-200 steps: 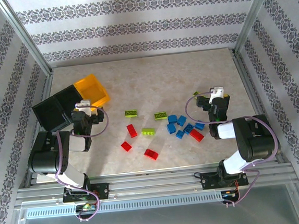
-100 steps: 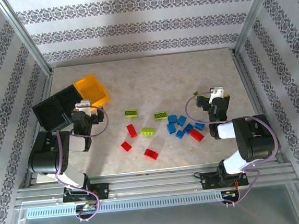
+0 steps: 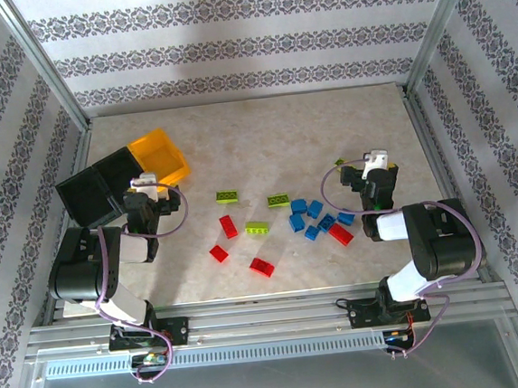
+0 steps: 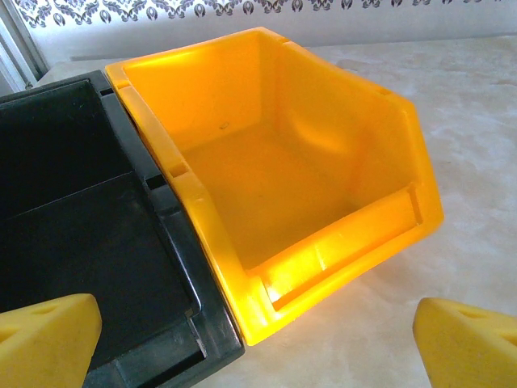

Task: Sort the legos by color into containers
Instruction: Move the container to the top-center of the table.

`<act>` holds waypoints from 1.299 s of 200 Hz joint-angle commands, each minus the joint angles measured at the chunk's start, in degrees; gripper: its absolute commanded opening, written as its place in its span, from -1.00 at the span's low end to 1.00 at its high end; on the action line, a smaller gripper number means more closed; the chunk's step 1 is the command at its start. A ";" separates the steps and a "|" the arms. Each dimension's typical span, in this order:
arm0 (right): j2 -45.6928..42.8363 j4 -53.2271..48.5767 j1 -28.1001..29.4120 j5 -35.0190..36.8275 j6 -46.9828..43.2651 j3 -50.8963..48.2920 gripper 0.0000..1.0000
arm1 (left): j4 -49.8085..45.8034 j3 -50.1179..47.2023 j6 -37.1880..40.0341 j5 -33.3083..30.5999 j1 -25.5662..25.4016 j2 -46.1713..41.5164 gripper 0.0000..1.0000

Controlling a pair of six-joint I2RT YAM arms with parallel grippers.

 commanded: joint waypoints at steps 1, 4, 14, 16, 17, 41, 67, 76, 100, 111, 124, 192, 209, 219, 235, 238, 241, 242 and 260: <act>-0.20 1.05 0.75 0.60 0.21 -0.63 0.97 | -0.91 0.76 0.71 1.07 -0.43 -0.05 0.99; -0.23 1.05 0.75 0.55 0.20 -0.59 0.97 | -0.80 0.69 0.73 1.30 -0.43 -0.02 0.99; -0.21 1.05 0.79 0.56 0.16 -0.63 0.97 | -0.51 0.51 0.95 1.73 -0.43 -0.14 0.99; -0.27 1.05 0.71 0.57 0.16 -0.61 0.97 | -0.40 0.45 1.04 1.82 -0.43 -0.14 0.99; -0.24 1.05 0.73 0.60 0.15 -0.62 0.97 | -0.40 0.43 1.01 1.87 -0.43 -0.14 0.99; -0.29 1.05 0.74 0.54 0.25 -0.63 0.97 | 0.03 0.23 1.20 2.27 -0.42 -0.13 0.99; -0.33 0.58 0.75 -1.10 -0.29 -0.63 0.97 | 1.12 -0.37 1.46 2.75 -0.43 -0.14 0.99; -0.48 0.40 0.74 -1.05 -0.29 -0.59 0.97 | 1.78 -0.71 1.51 2.85 -0.43 -0.18 0.99; -2.10 -0.24 0.75 -1.03 -0.30 -0.59 0.96 | 1.63 -1.48 1.35 2.41 -0.43 -2.26 0.99; -3.27 -0.84 0.75 -1.12 -0.29 -0.63 0.97 | -0.02 -1.36 1.33 2.27 -0.43 -4.01 0.99; -4.57 -2.18 0.75 -0.84 -0.36 -0.63 0.97 | -2.03 -1.36 1.17 2.14 -0.40 -6.21 0.99; -11.46 -12.21 0.83 2.10 0.24 2.56 0.97 | -17.50 2.08 -2.38 -2.50 -0.52 -20.65 0.99; -14.35 -15.46 0.96 4.07 0.95 2.93 0.97 | -25.67 6.01 -5.34 -5.80 -0.52 -23.14 0.99; -16.43 -17.35 1.05 5.16 1.85 3.13 0.97 | -32.22 9.45 -7.42 -8.26 -0.45 -23.69 0.99; -20.06 -20.35 1.19 6.79 2.97 3.00 0.97 | -43.73 16.11 -11.87 -13.54 -0.43 -22.63 0.99; -20.80 -21.10 1.19 7.31 3.38 3.04 0.97 | -45.69 17.33 -12.55 -14.41 -0.43 -22.19 0.99; -21.50 -21.81 1.26 7.80 3.74 3.05 0.97 | -47.39 18.31 -13.34 -15.38 -0.43 -21.78 0.99; -21.71 -22.02 1.27 7.91 3.87 3.05 0.97 | -48.06 18.76 -13.48 -15.65 -0.43 -21.64 0.99; -25.43 -25.49 1.27 9.60 4.87 2.82 0.97 | -56.33 24.60 -16.12 -17.58 -0.21 -18.20 0.99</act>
